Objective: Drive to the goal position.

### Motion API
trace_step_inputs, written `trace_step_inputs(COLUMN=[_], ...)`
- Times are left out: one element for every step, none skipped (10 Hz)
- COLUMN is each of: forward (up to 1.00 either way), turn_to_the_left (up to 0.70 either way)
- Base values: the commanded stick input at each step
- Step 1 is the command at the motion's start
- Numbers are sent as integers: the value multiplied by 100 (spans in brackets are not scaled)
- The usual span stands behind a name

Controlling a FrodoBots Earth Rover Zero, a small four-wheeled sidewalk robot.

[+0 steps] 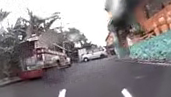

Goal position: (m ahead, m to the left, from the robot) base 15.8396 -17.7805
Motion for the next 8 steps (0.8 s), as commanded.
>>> trace_step_inputs(forward=[100,100,100,100,100,100,100,100], turn_to_the_left=[-40,-40,-40,-40,-33,-4,17,9])
